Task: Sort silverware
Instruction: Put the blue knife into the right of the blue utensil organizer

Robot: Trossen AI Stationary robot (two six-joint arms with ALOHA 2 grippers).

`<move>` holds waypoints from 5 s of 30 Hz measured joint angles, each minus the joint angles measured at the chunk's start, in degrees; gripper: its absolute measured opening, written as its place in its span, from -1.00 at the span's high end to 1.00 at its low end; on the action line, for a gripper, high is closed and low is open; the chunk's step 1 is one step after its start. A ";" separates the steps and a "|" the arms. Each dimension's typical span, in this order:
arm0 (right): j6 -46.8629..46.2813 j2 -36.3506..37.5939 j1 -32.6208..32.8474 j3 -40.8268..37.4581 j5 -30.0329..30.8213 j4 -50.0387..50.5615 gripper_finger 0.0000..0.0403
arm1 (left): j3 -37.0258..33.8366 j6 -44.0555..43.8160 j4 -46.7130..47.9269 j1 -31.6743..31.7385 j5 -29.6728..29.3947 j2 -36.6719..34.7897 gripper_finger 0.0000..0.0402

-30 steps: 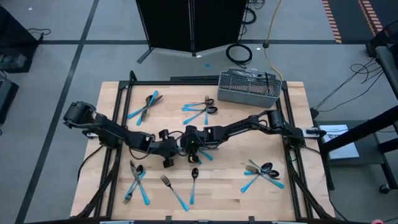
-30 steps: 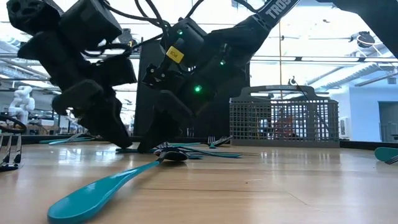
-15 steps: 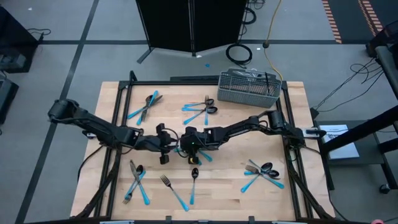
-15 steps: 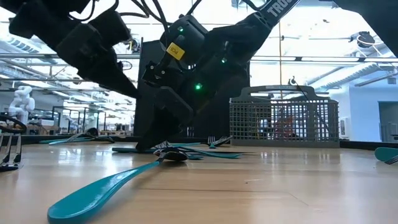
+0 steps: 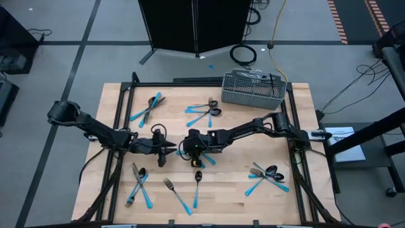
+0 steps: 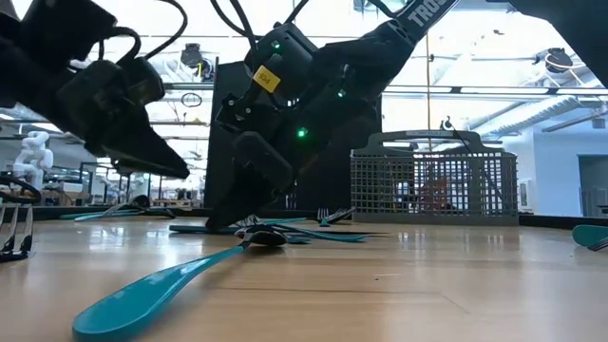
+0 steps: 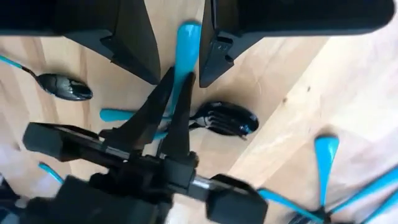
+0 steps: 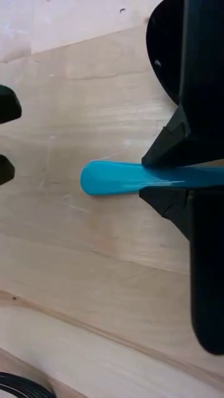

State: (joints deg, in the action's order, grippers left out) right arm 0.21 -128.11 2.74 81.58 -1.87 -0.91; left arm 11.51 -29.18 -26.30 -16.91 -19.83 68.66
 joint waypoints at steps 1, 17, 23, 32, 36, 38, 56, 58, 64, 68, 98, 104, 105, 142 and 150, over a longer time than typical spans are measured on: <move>0.00 0.00 0.00 0.00 0.02 -0.11 0.91 | -0.05 0.02 0.70 0.00 0.01 0.09 0.47; -0.63 -0.04 0.00 0.00 0.07 -0.92 0.91 | 1.89 7.52 -3.58 -0.17 0.08 9.08 0.00; -0.63 -0.04 0.00 0.00 0.07 -0.96 0.91 | 2.77 7.59 -6.84 -0.17 0.26 13.62 -0.15; -0.63 -0.04 0.00 0.00 0.11 -1.03 0.91 | 2.79 7.49 -9.73 -0.15 0.42 20.07 -0.16; -0.63 -0.04 0.00 0.00 0.11 -1.36 0.91 | 2.79 8.29 -10.91 -0.15 0.47 21.51 -0.16; -0.63 -0.04 0.00 0.00 0.11 -1.65 0.91 | 2.79 8.76 -11.09 -0.17 0.43 22.07 -0.16; -0.50 -0.15 0.00 -0.11 0.09 -5.95 1.00 | 2.86 9.13 -10.73 -0.17 0.21 22.75 -0.16; -0.48 -0.15 0.00 -0.11 0.09 -6.07 1.00 | 2.87 9.13 -10.45 -0.16 0.26 22.75 -0.13; -0.44 0.32 0.00 -0.09 0.11 -6.40 0.99 | 2.97 8.96 -7.64 -0.11 0.52 22.73 0.07; 0.30 2.22 0.00 -0.01 0.13 -6.03 0.99 | 2.94 8.96 -7.36 -0.04 1.12 22.73 0.24; -10.35 23.09 4.79 -22.45 18.34 5.76 0.98 | 2.73 5.21 -10.11 1.15 10.01 20.35 0.55; -12.01 30.32 4.79 -30.49 15.19 -1.13 0.98 | 2.81 -2.11 -10.67 4.80 16.80 20.24 0.55; -11.56 30.87 4.80 -31.30 15.19 -0.96 0.98 | 2.83 -3.26 -10.70 5.49 18.03 20.22 0.55; 0.50 26.69 4.87 -30.71 12.20 -1.53 0.49 | 3.54 -3.06 -11.96 10.25 27.73 20.40 0.55; 0.02 26.69 4.87 -30.64 12.22 -1.55 0.49 | 5.86 10.73 -11.66 6.02 22.99 20.37 0.42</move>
State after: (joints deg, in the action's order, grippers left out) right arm 0.23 -101.43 7.62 50.94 10.35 -2.46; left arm 17.37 -18.45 -37.96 -10.89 3.16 89.03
